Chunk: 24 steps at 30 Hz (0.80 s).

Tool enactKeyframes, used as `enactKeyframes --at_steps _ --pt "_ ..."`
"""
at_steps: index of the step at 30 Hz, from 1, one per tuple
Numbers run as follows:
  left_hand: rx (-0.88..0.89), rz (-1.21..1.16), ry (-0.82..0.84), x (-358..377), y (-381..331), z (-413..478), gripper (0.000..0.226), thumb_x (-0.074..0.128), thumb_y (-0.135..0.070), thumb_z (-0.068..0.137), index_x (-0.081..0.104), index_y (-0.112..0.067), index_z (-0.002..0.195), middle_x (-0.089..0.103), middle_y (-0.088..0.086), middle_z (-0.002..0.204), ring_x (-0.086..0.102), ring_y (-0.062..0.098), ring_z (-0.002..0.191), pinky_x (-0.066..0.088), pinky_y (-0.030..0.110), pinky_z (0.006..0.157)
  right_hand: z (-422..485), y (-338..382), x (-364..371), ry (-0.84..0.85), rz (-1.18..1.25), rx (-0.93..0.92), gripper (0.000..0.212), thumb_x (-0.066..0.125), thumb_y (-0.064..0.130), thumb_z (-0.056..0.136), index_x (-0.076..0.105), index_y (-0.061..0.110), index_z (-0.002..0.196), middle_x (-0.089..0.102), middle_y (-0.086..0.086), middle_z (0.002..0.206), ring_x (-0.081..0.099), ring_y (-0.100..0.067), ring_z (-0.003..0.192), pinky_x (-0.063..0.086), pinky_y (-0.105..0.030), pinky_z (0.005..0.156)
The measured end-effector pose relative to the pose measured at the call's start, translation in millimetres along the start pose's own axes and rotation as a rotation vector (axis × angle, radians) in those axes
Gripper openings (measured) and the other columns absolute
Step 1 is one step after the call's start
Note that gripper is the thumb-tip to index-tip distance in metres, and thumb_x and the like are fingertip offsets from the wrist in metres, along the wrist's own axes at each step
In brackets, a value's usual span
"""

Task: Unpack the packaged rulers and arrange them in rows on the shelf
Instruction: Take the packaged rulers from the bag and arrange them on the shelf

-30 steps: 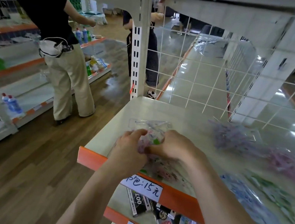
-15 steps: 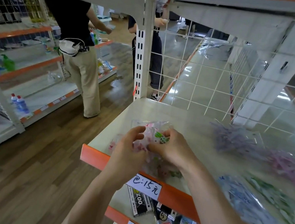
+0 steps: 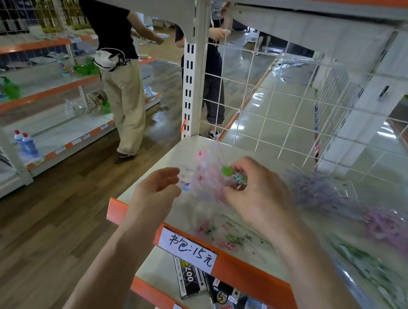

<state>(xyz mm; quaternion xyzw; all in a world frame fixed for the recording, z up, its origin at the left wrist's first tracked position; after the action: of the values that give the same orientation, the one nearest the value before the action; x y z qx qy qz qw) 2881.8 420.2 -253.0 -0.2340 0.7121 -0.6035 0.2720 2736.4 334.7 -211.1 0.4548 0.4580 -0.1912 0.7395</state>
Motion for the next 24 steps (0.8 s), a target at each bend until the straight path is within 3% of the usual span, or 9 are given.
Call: enactKeyframes --at_steps 3,6,8,10,12,14,17,20,24 --pt "-0.046 0.047 0.046 4.6 1.7 0.7 0.035 0.054 -0.002 0.090 0.061 -0.018 0.120 0.063 -0.001 0.113 0.058 0.013 0.097 0.045 0.027 0.084 -10.4 -3.2 16.0 0.111 -0.058 -0.058 0.023 0.061 0.032 0.089 0.059 0.028 0.111 0.066 0.005 0.108 0.061 -0.020 0.095 0.048 -0.031 0.078" --pt "-0.034 0.029 0.035 4.9 2.0 1.8 0.037 0.056 -0.003 0.089 0.059 -0.019 0.123 0.062 -0.002 0.112 0.058 0.011 0.097 0.043 0.023 0.077 -6.8 -18.6 20.0 0.109 0.063 0.006 0.012 0.064 0.032 0.087 0.065 0.029 0.098 0.068 0.006 0.104 0.062 -0.017 0.096 0.050 -0.032 0.081" --pt "-0.033 0.000 0.017 5.8 2.6 2.2 0.039 0.058 -0.007 0.090 0.054 -0.019 0.127 0.060 -0.004 0.111 0.058 0.014 0.100 0.042 0.027 0.085 -1.5 -28.3 11.5 0.043 0.298 0.060 0.005 0.069 0.030 0.084 0.064 0.033 0.084 0.068 0.012 0.093 0.063 -0.010 0.092 0.052 -0.030 0.081" --pt "-0.047 -0.057 0.019 9.5 3.2 2.3 0.045 0.062 -0.014 0.090 0.049 -0.017 0.133 0.058 -0.001 0.116 0.056 0.021 0.109 0.043 0.033 0.096 0.3 -33.4 -0.7 -0.004 0.504 0.078 0.015 0.071 0.023 0.082 0.061 0.033 0.079 0.063 0.016 0.083 0.062 -0.002 0.081 0.051 -0.015 0.070" --pt "-0.086 -0.257 0.095 16.9 1.0 1.4 0.046 0.062 -0.017 0.090 0.048 -0.010 0.133 0.061 0.005 0.122 0.057 0.025 0.115 0.044 0.037 0.100 -2.1 -34.3 -8.5 0.025 0.703 0.112 0.014 0.072 0.015 0.082 0.063 0.026 0.082 0.066 0.010 0.079 0.062 0.001 0.070 0.048 -0.008 0.058" --pt "-0.158 -0.475 0.276 30.5 -2.7 -0.9 0.044 0.061 -0.024 0.088 0.055 -0.004 0.126 0.065 0.010 0.119 0.060 0.024 0.113 0.045 0.037 0.099 -6.5 -34.1 -8.0 0.059 0.868 0.163 0.012 0.073 0.011 0.081 0.067 0.022 0.083 0.070 0.003 0.076 0.065 -0.003 0.064 0.049 -0.011 0.055" --pt "-0.261 -0.586 0.523 61.2 -6.8 -12.2 0.042 0.057 -0.035 0.084 0.064 -0.004 0.112 0.064 0.017 0.113 0.061 0.028 0.101 0.045 0.038 0.090 -15.3 -30.7 0.3 0.091 0.980 0.229 0.009 0.072 0.007 0.080 0.070 0.015 0.085 0.070 -0.001 0.070 0.064 -0.006 0.058 0.047 -0.015 0.051" --pt "-0.361 -0.764 0.523 80.4 -5.8 -15.4 0.022 0.055 -0.021 0.087 0.068 -0.007 0.097 0.068 0.014 0.099 0.068 0.023 0.086 0.057 0.033 0.075 -22.6 -33.0 0.8 0.122 0.986 0.223 0.009 0.068 0.006 0.083 0.071 0.012 0.089 0.071 -0.006 0.075 0.064 -0.007 0.062 0.050 -0.017 0.056" --pt "-0.360 -0.928 0.545 81.2 -7.4 -12.9 0.017 0.048 -0.016 0.089 0.065 -0.015 0.090 0.070 0.009 0.100 0.063 0.023 0.099 0.046 0.041 0.095 -29.7 -57.8 -20.5 0.053 0.938 0.288 0.006 0.066 0.018 0.087 0.067 0.022 0.091 0.071 0.000 0.088 0.068 -0.010 0.080 0.054 -0.021 0.066"
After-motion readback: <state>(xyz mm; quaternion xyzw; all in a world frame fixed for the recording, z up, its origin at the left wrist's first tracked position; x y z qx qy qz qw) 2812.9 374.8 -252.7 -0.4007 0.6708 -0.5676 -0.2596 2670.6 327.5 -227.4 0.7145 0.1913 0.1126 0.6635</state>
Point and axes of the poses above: each hand's wrist, its own z-axis towards the middle knuckle, its own x-axis out of the palm, y = z × x, the point moved 1 cm from there along z, towards the middle knuckle
